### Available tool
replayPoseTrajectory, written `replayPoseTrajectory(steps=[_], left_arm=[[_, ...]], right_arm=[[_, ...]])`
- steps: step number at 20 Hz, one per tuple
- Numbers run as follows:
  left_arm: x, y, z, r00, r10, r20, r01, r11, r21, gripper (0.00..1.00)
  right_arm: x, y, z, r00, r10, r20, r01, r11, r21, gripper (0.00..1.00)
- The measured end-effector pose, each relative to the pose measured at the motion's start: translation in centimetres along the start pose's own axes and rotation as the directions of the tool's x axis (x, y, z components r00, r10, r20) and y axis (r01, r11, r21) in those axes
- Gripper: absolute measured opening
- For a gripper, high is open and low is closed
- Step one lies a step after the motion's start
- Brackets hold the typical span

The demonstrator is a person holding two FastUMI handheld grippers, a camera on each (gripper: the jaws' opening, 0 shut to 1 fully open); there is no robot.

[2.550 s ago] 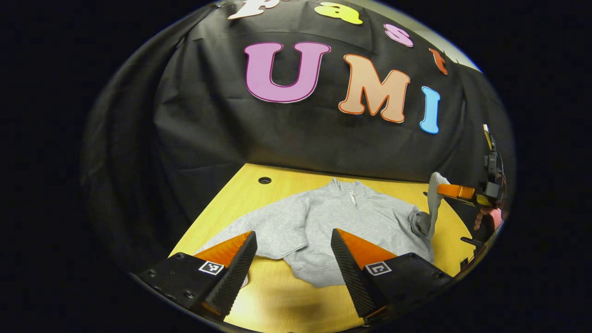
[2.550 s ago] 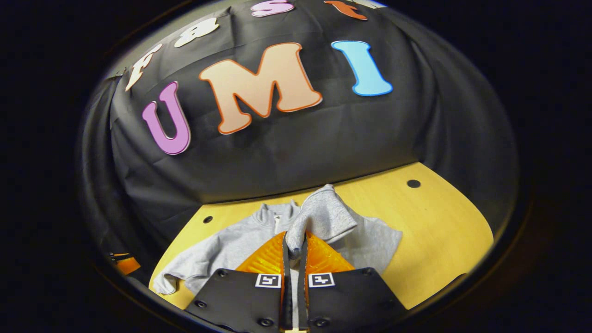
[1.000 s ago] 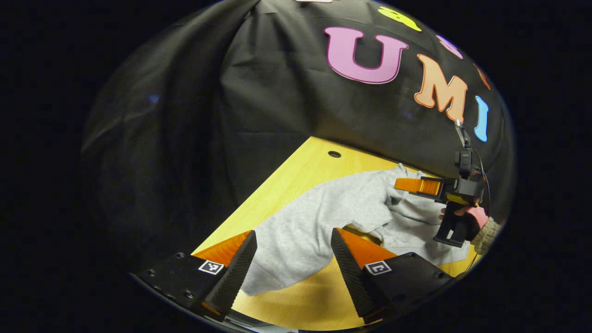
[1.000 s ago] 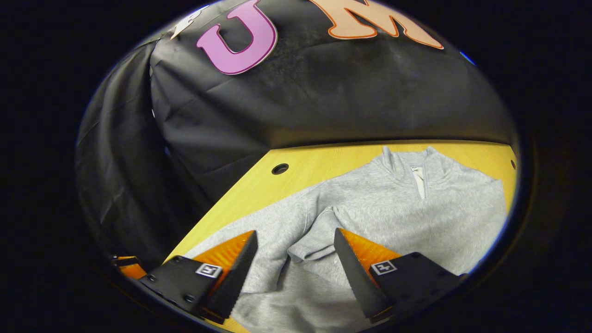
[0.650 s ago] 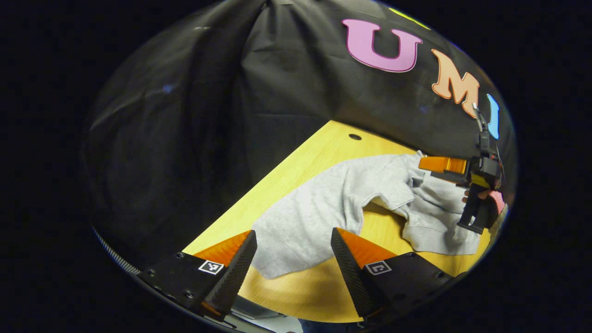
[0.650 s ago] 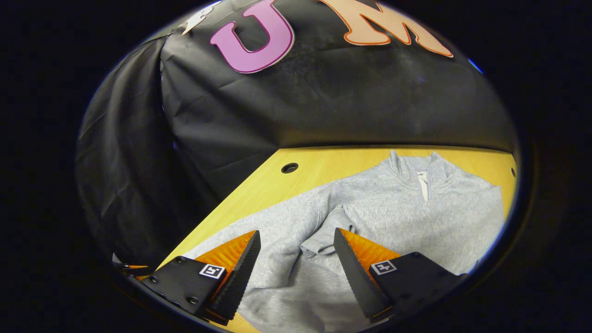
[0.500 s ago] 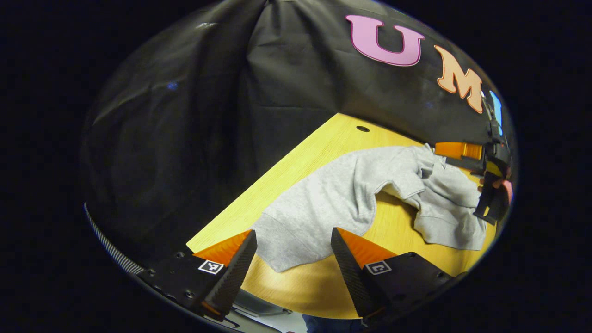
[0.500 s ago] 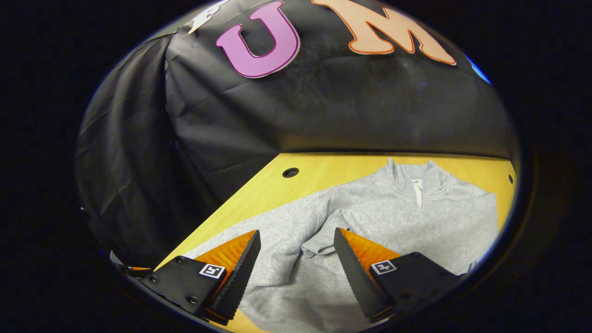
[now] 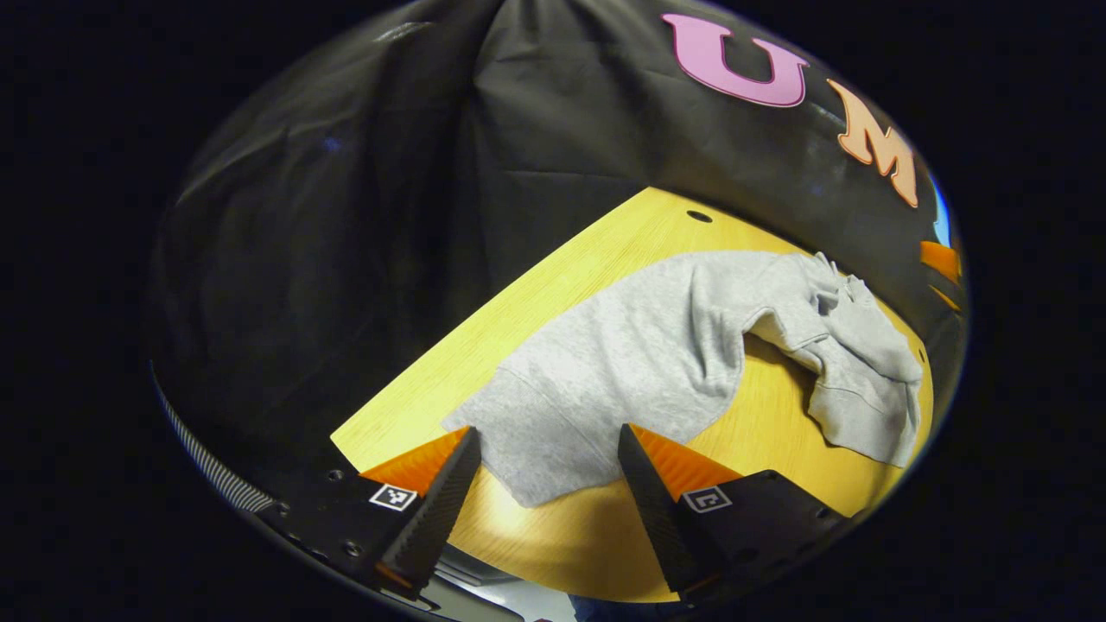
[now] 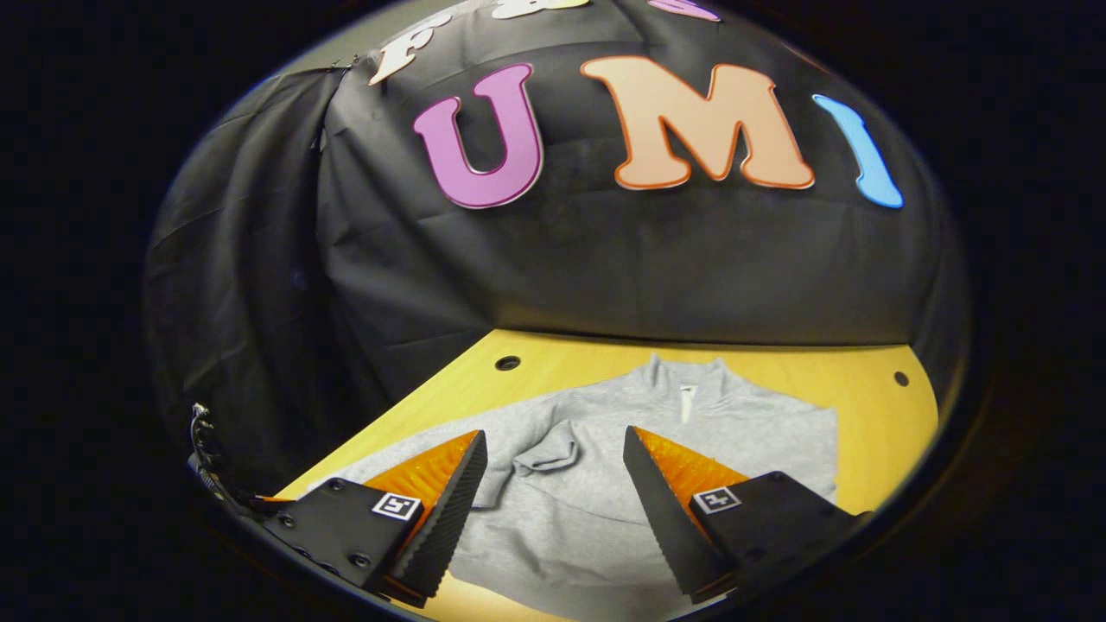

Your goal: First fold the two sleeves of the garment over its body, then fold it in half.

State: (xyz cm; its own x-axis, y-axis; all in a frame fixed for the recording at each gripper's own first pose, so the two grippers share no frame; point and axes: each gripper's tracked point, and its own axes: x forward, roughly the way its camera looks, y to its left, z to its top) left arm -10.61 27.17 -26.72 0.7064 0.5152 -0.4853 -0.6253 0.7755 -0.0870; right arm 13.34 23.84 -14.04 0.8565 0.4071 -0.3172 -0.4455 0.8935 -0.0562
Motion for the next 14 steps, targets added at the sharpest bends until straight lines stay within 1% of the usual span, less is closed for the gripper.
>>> replayPoseTrajectory(steps=[1, 2, 3, 5, 6, 7, 8, 9, 10, 11, 12, 13, 14], left_arm=[[0.1, 0.1, 0.2, 1.000, 0.008, 0.010, -0.008, 1.000, 0.006, 0.95], [0.3, 0.1, 0.1, 1.000, 0.011, 0.012, -0.011, 1.000, 0.013, 0.95], [0.3, 0.2, -0.1, 1.000, 0.018, 0.007, -0.018, 1.000, 0.023, 0.95], [0.4, 0.0, 0.2, 1.000, 0.010, 0.020, -0.010, 0.999, 0.043, 0.95], [0.5, -0.1, 0.3, 1.000, 0.005, 0.027, -0.006, 0.999, 0.038, 0.92], [0.8, -0.2, 0.6, 0.999, 0.003, 0.032, -0.004, 0.999, 0.035, 0.87], [1.0, -0.2, 0.5, 1.000, -0.002, 0.031, 0.001, 0.999, 0.034, 0.79], [1.2, -0.3, 0.7, 0.999, -0.007, 0.034, 0.006, 1.000, 0.029, 0.67], [1.2, -0.5, 0.8, 1.000, -0.011, 0.028, 0.011, 1.000, 0.015, 0.54], [1.3, -0.6, 1.0, 0.999, -0.017, 0.028, 0.017, 1.000, 0.002, 0.42], [1.4, -0.6, 0.9, 1.000, -0.021, 0.018, 0.021, 1.000, -0.005, 0.26], [1.4, -0.7, 0.9, 1.000, -0.024, 0.010, 0.024, 1.000, -0.007, 0.19], [1.4, -0.8, 1.0, 1.000, -0.024, 0.000, 0.024, 1.000, -0.008, 0.11]], right_arm=[[-1.1, -1.0, 0.1, 1.000, -0.022, 0.007, 0.022, 1.000, 0.000, 0.98], [-2.0, -2.1, 0.1, 0.999, -0.045, 0.009, 0.045, 0.999, 0.003, 0.95], [-2.9, -3.1, 0.0, 0.998, -0.064, 0.007, 0.064, 0.998, 0.009, 0.98], [-4.8, -5.0, -0.6, 0.994, -0.108, -0.005, 0.108, 0.994, 0.019, 0.98], [-5.7, -5.8, -1.0, 0.992, -0.129, -0.015, 0.129, 0.991, 0.020, 0.95], [-6.6, -6.5, -1.4, 0.988, -0.151, -0.021, 0.151, 0.988, 0.020, 0.95], [-7.5, -7.2, -2.0, 0.985, -0.168, -0.029, 0.168, 0.985, 0.023, 0.95], [-8.4, -7.8, -2.3, 0.982, -0.183, -0.038, 0.184, 0.982, 0.026, 0.98], [-9.2, -8.3, -2.8, 0.979, -0.196, -0.046, 0.198, 0.980, 0.028, 0.98], [-9.7, -8.8, -3.1, 0.977, -0.209, -0.052, 0.210, 0.977, 0.029, 0.95], [-10.3, -9.1, -3.3, 0.974, -0.218, -0.056, 0.220, 0.975, 0.032, 0.98], [-10.7, -9.3, -3.4, 0.973, -0.225, -0.059, 0.227, 0.973, 0.038, 0.98], [-11.0, -9.4, -3.6, 0.972, -0.230, -0.058, 0.232, 0.972, 0.043, 0.95]])
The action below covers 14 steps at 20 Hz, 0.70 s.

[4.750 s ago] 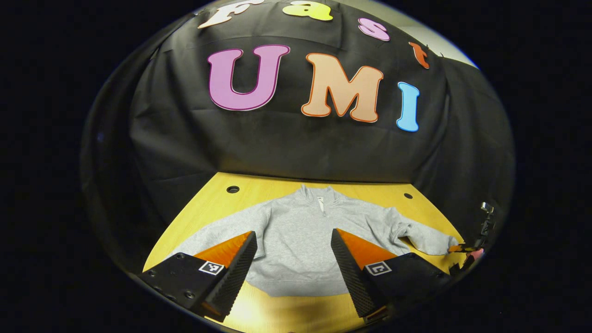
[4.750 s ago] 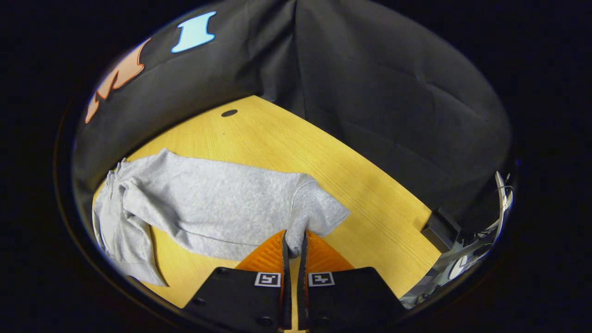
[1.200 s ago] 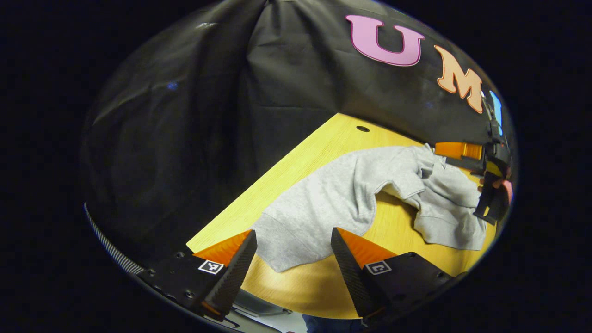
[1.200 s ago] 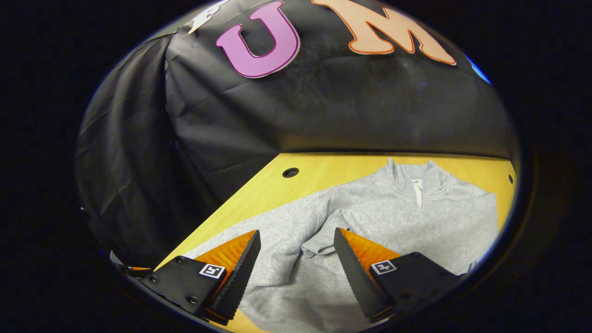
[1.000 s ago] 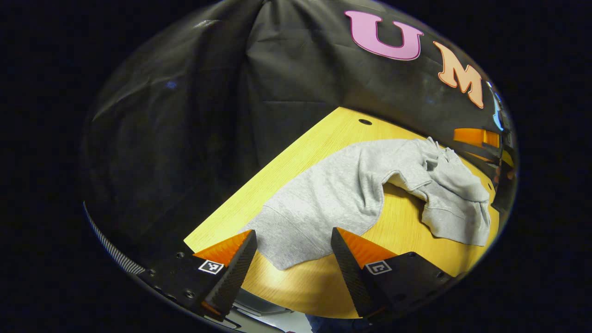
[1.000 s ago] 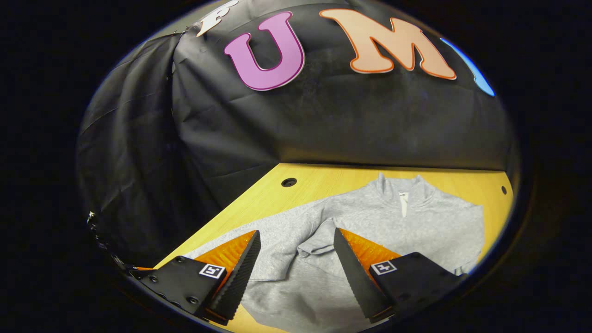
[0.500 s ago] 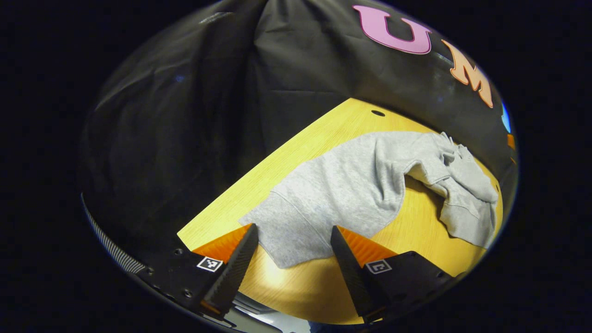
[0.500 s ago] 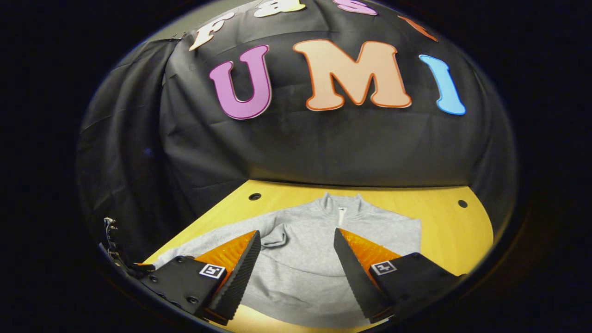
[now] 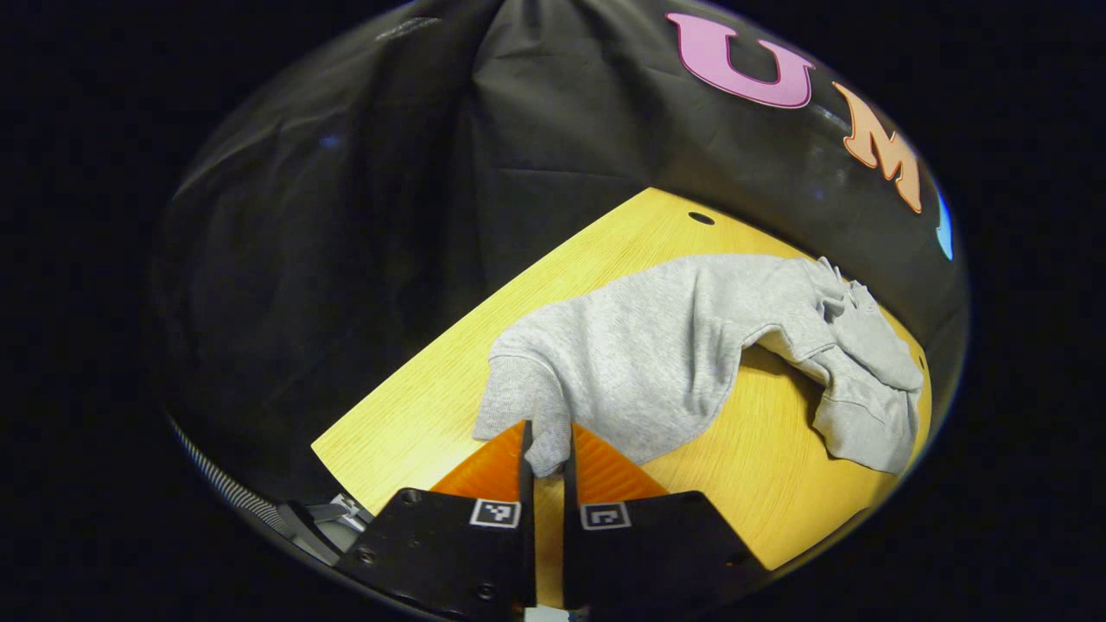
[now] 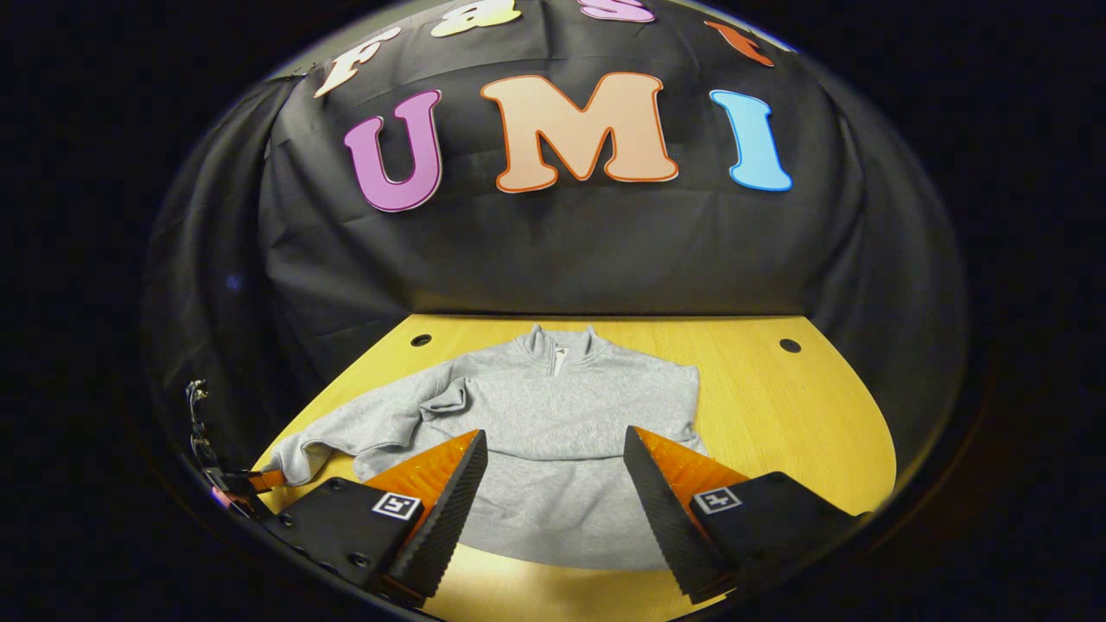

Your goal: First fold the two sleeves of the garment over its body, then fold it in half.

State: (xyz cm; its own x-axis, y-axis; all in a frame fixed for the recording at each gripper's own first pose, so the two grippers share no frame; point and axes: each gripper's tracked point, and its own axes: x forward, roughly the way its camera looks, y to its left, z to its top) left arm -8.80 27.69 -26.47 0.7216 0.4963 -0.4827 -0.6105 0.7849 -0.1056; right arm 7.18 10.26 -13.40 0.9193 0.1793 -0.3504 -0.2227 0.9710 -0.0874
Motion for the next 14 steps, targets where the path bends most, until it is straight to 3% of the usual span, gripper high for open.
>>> replayPoseTrajectory(steps=[4, 9, 14], left_arm=[[0.1, -0.2, 0.1, 1.000, 0.003, -0.016, -0.002, 1.000, 0.029, 0.00], [-0.7, -2.0, 1.7, 0.999, -0.033, -0.025, 0.034, 0.998, 0.052, 0.00], [-3.1, -8.5, 6.7, 0.981, -0.189, 0.048, 0.183, 0.977, 0.105, 0.00]], right_arm=[[-0.5, -0.6, -0.1, 1.000, -0.013, 0.004, 0.013, 1.000, -0.009, 0.98], [-0.7, -0.9, -0.3, 1.000, -0.013, 0.004, 0.013, 1.000, 0.013, 0.95], [-1.4, -2.7, -0.4, 1.000, -0.030, 0.001, 0.030, 0.999, 0.030, 0.95]])
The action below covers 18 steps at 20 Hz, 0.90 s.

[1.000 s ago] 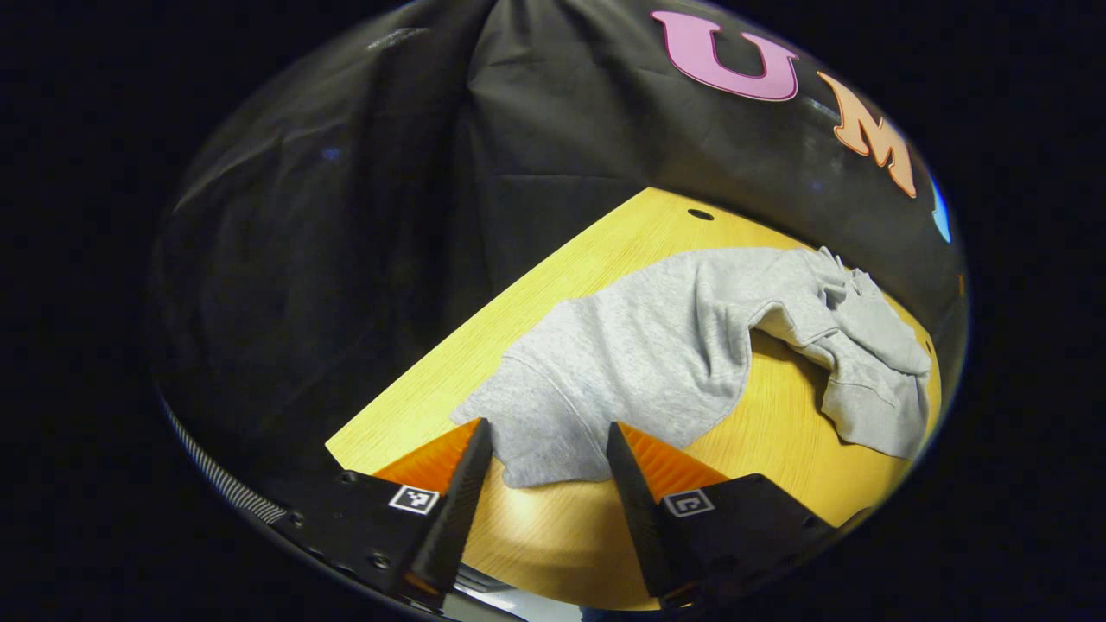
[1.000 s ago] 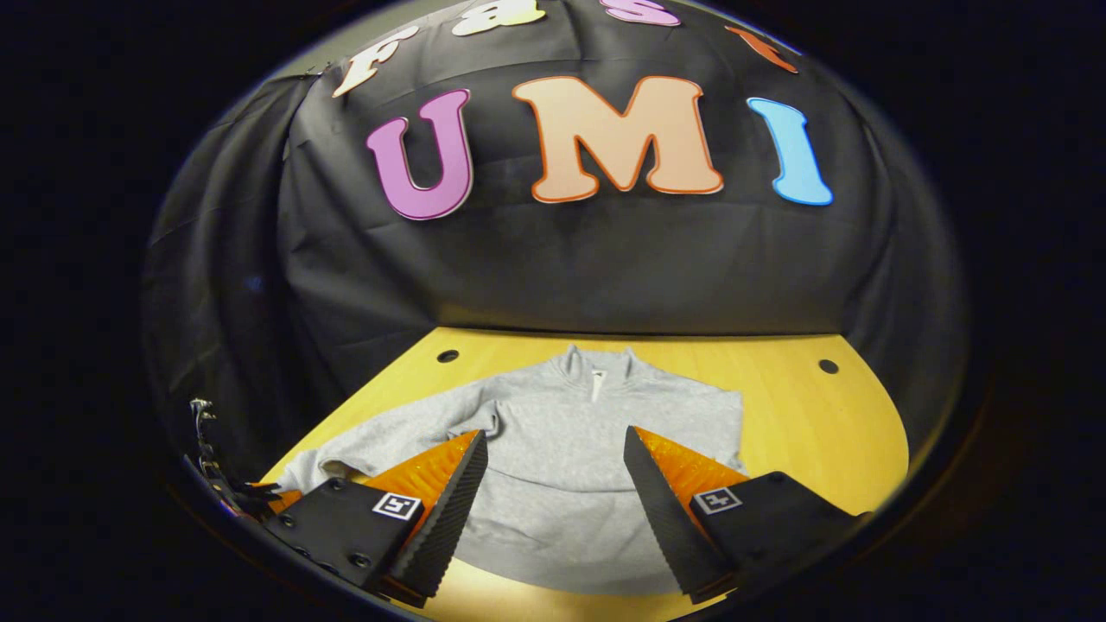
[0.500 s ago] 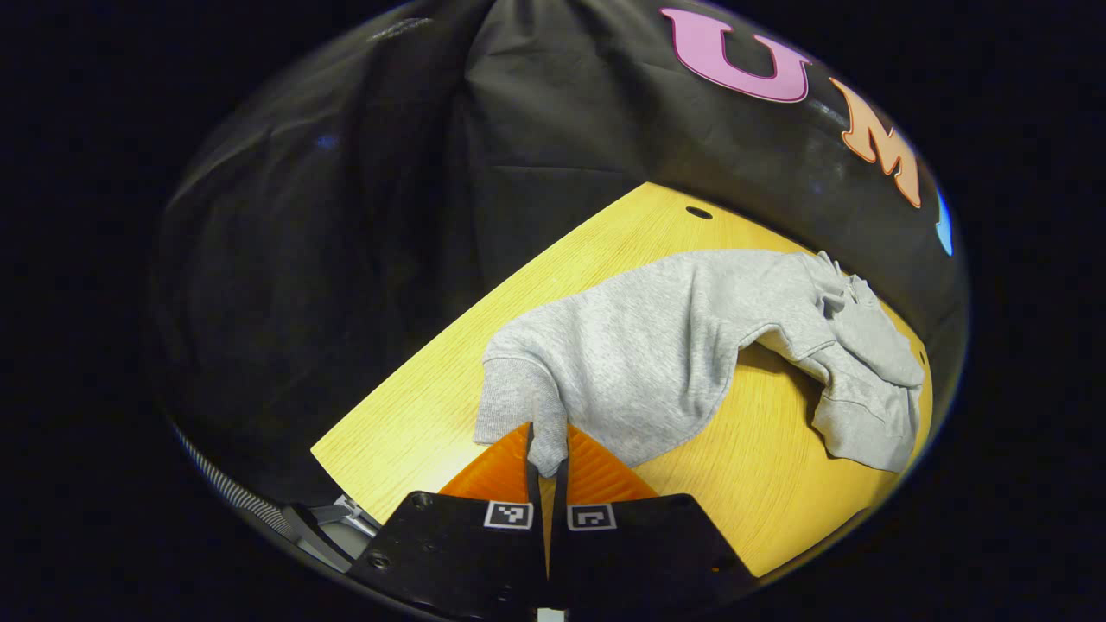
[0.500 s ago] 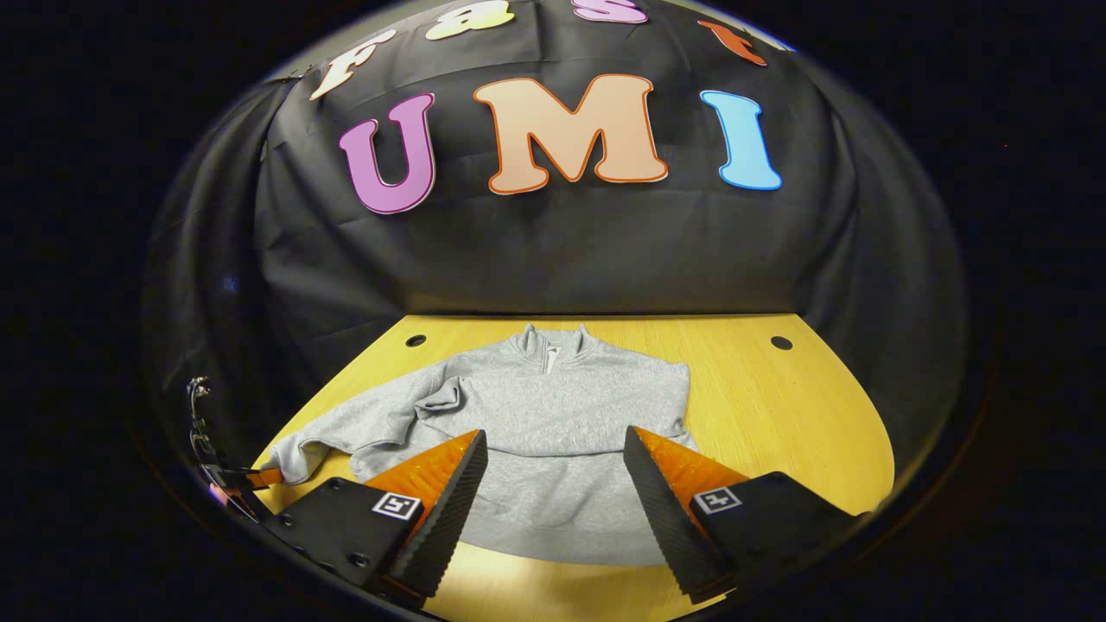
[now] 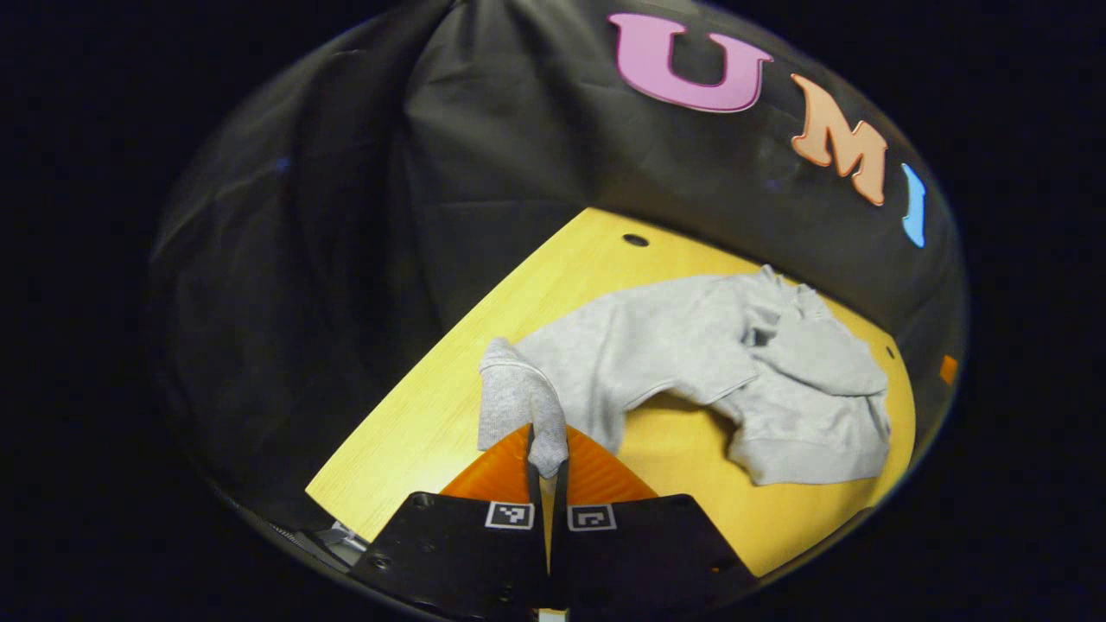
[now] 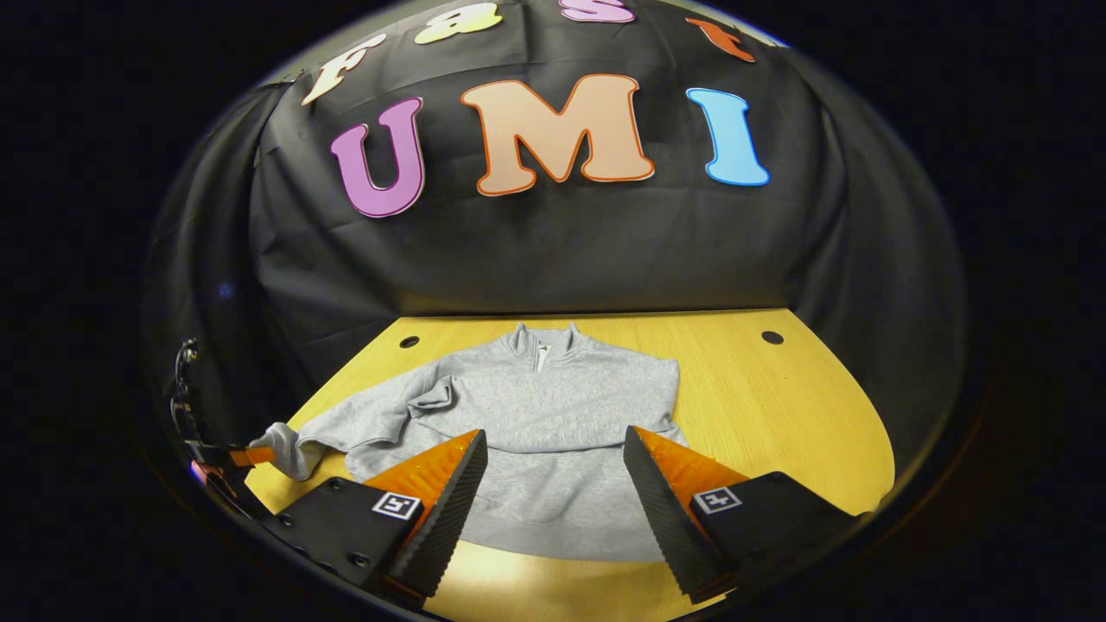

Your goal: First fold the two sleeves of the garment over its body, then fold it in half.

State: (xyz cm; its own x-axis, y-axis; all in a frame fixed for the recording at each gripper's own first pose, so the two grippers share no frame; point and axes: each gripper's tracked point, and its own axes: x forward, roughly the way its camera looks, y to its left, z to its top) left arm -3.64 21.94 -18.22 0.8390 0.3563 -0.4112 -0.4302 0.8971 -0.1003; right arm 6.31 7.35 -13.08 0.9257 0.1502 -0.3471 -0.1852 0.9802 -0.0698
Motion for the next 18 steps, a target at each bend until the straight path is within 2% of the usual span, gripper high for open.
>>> replayPoseTrajectory(steps=[2, 3, 4, 8, 12, 13, 14, 17, 18], left_arm=[[-0.2, -3.6, 2.6, 0.996, -0.080, 0.033, 0.079, 0.996, 0.028, 0.00], [-0.3, -5.4, 3.9, 0.992, -0.114, 0.054, 0.112, 0.992, 0.050, 0.00], [-0.6, -7.4, 4.9, 0.986, -0.151, 0.066, 0.147, 0.987, 0.069, 0.00], [-1.1, -15.7, 8.0, 0.949, -0.297, 0.103, 0.285, 0.951, 0.116, 0.00], [-1.1, -23.4, 9.6, 0.904, -0.414, 0.109, 0.388, 0.899, 0.204, 0.00], [-1.1, -25.3, 9.8, 0.890, -0.442, 0.111, 0.412, 0.885, 0.219, 0.00], [-1.3, -27.3, 10.0, 0.876, -0.471, 0.108, 0.438, 0.868, 0.233, 0.00], [-1.3, -32.7, 10.3, 0.834, -0.545, 0.092, 0.504, 0.818, 0.278, 0.00], [-1.2, -34.4, 10.2, 0.820, -0.566, 0.084, 0.523, 0.801, 0.291, 0.00]], right_arm=[[-0.3, -0.9, -0.1, 1.000, -0.014, -0.002, 0.014, 1.000, 0.013, 0.95], [-0.5, -1.5, -0.1, 1.000, -0.022, -0.001, 0.022, 1.000, 0.019, 0.98], [-0.9, -1.9, -0.2, 1.000, -0.029, -0.003, 0.029, 0.999, 0.025, 0.95], [-1.4, -3.6, -1.1, 0.999, -0.051, -0.019, 0.052, 0.997, 0.051, 0.95], [-2.1, -5.0, -1.6, 0.998, -0.063, -0.030, 0.065, 0.995, 0.071, 0.95], [-2.1, -5.5, -1.7, 0.997, -0.068, -0.031, 0.070, 0.995, 0.076, 0.98], [-2.4, -5.9, -1.8, 0.997, -0.073, -0.034, 0.075, 0.994, 0.084, 0.95], [-2.3, -7.5, -2.3, 0.995, -0.087, -0.044, 0.092, 0.990, 0.106, 0.98], [-2.2, -8.1, -2.6, 0.994, -0.092, -0.050, 0.097, 0.989, 0.109, 0.95]])
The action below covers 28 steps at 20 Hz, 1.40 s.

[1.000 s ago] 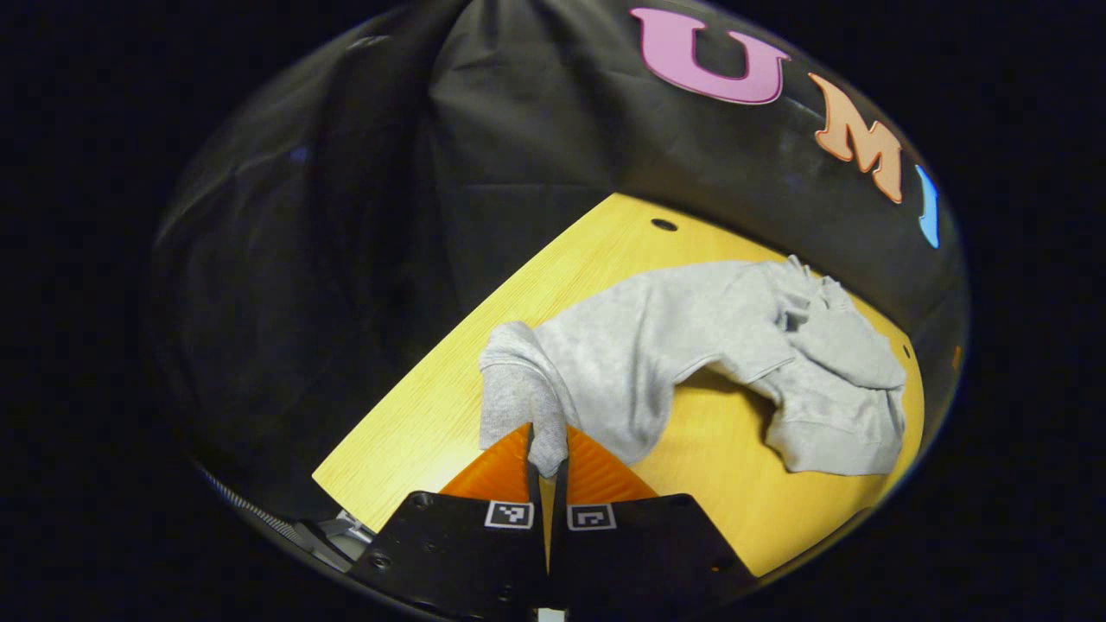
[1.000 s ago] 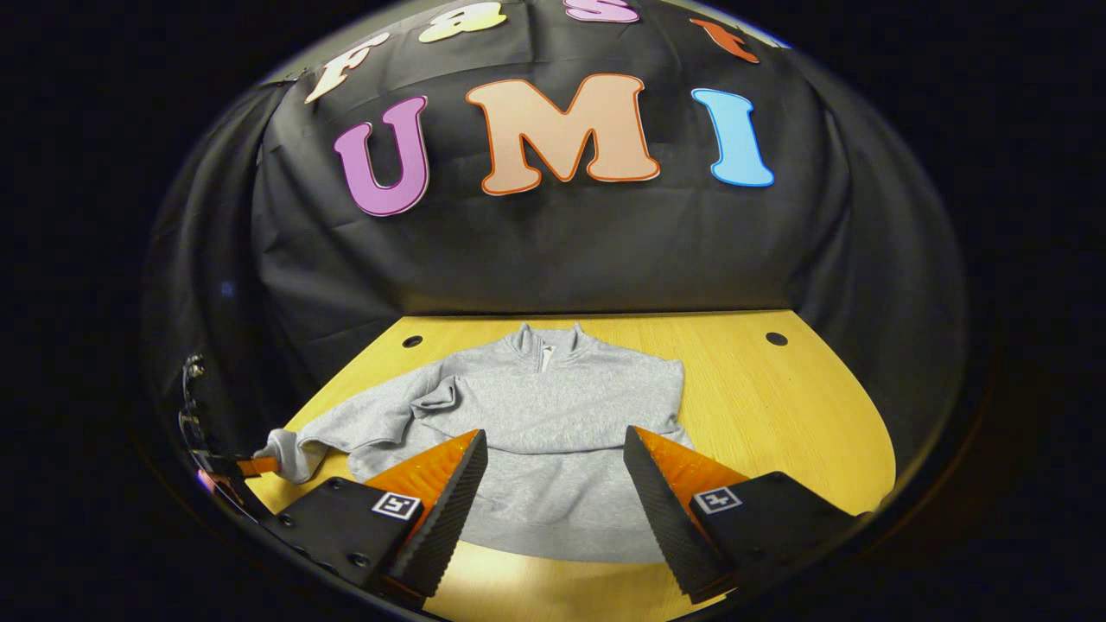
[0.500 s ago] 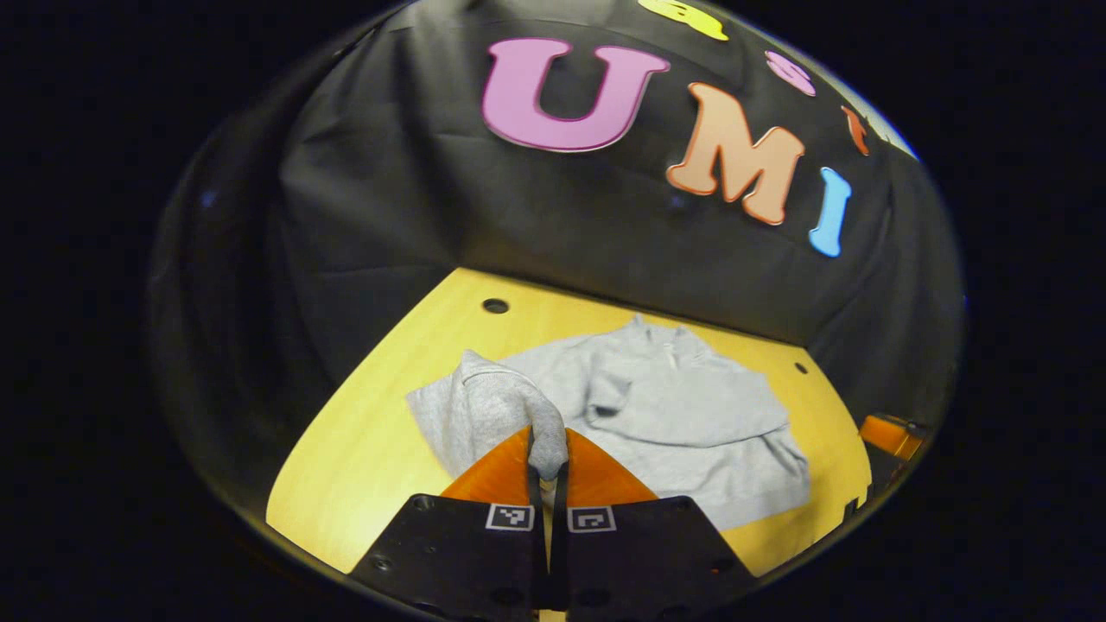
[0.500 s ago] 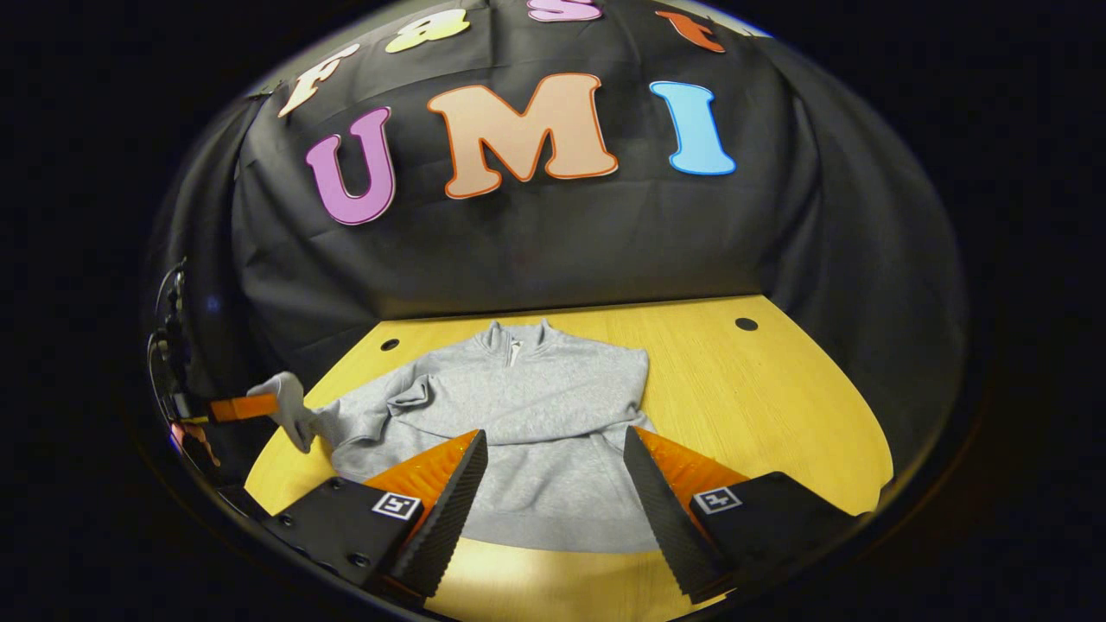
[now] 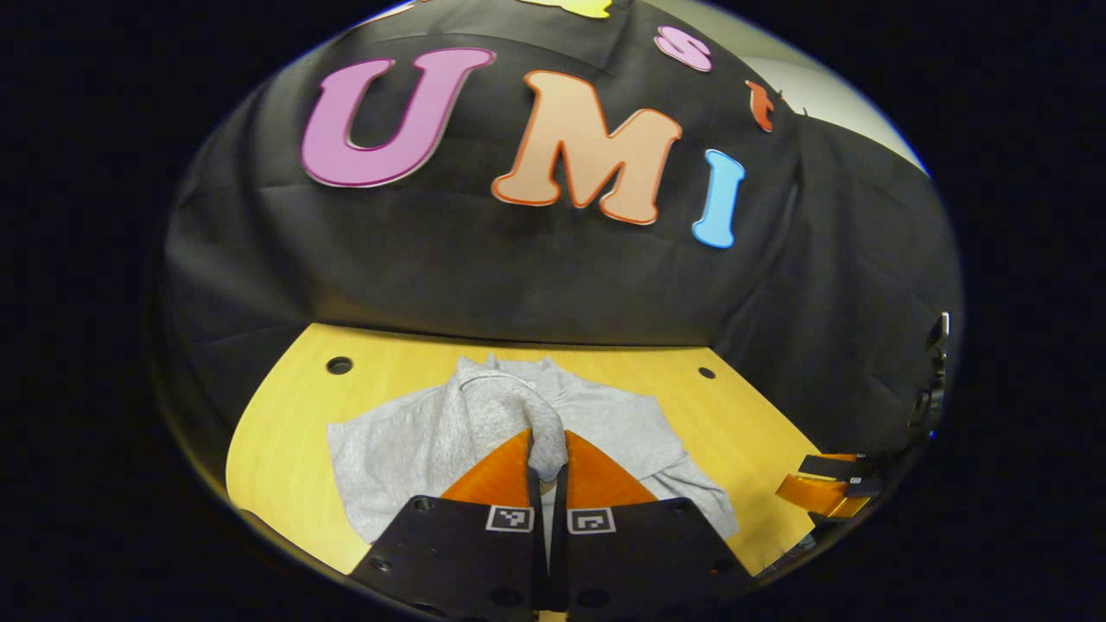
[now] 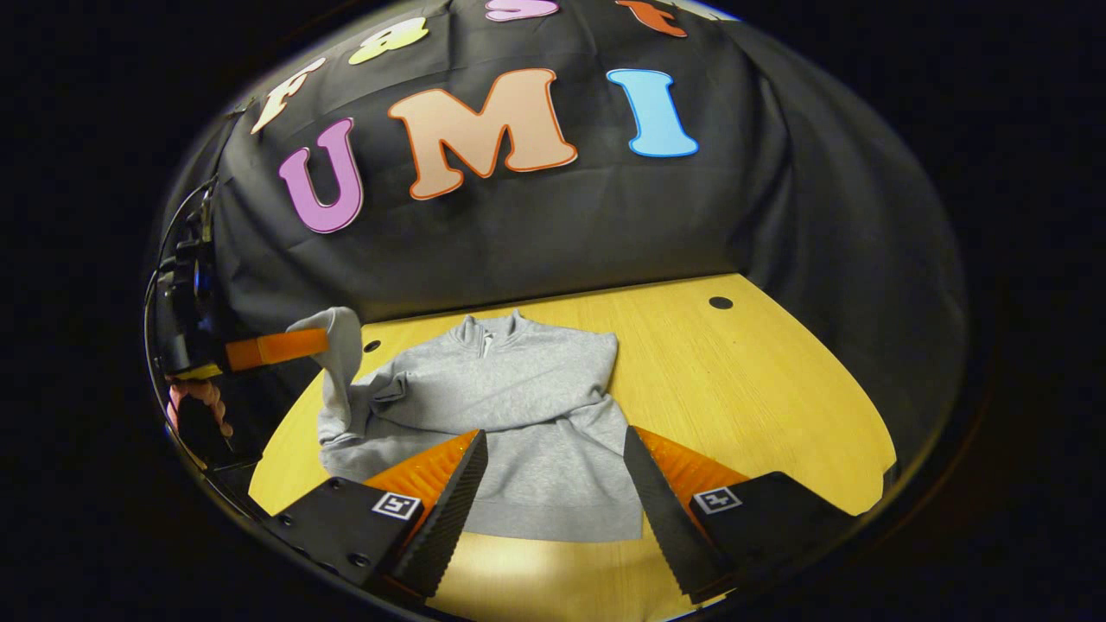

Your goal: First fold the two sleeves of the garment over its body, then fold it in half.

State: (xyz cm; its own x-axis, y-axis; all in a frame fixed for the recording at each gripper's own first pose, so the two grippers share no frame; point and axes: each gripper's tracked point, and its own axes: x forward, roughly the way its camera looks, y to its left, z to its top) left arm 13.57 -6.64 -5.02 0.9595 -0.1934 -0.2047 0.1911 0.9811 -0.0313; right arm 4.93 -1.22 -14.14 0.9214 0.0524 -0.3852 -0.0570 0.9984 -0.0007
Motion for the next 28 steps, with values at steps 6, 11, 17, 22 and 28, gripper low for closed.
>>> replayPoseTrajectory(steps=[6, 11, 17, 22, 28], left_arm=[[5.7, -7.4, 0.7, 0.993, -0.118, -0.017, 0.118, 0.993, 0.025, 0.00], [9.6, -12.5, 1.0, 0.983, -0.179, -0.030, 0.181, 0.982, 0.057, 0.00], [15.2, -16.9, -0.4, 0.973, -0.224, -0.054, 0.228, 0.969, 0.097, 0.00], [19.5, -17.5, -3.9, 0.969, -0.219, -0.114, 0.229, 0.969, 0.087, 0.00], [21.9, -16.9, -6.0, 0.970, -0.207, -0.128, 0.218, 0.973, 0.076, 0.09]], right_arm=[[1.6, -2.4, -0.3, 1.000, -0.014, -0.027, 0.015, 1.000, 0.026, 0.98], [2.2, -4.3, -0.7, 0.999, -0.014, -0.045, 0.016, 0.999, 0.041, 0.98], [3.0, -6.3, -1.2, 0.998, -0.012, -0.054, 0.016, 0.997, 0.073, 0.95], [3.4, -7.7, -2.3, 0.997, -0.022, -0.068, 0.027, 0.996, 0.086, 0.95], [3.6, -8.8, -3.4, 0.996, -0.040, -0.083, 0.047, 0.995, 0.088, 0.95]])
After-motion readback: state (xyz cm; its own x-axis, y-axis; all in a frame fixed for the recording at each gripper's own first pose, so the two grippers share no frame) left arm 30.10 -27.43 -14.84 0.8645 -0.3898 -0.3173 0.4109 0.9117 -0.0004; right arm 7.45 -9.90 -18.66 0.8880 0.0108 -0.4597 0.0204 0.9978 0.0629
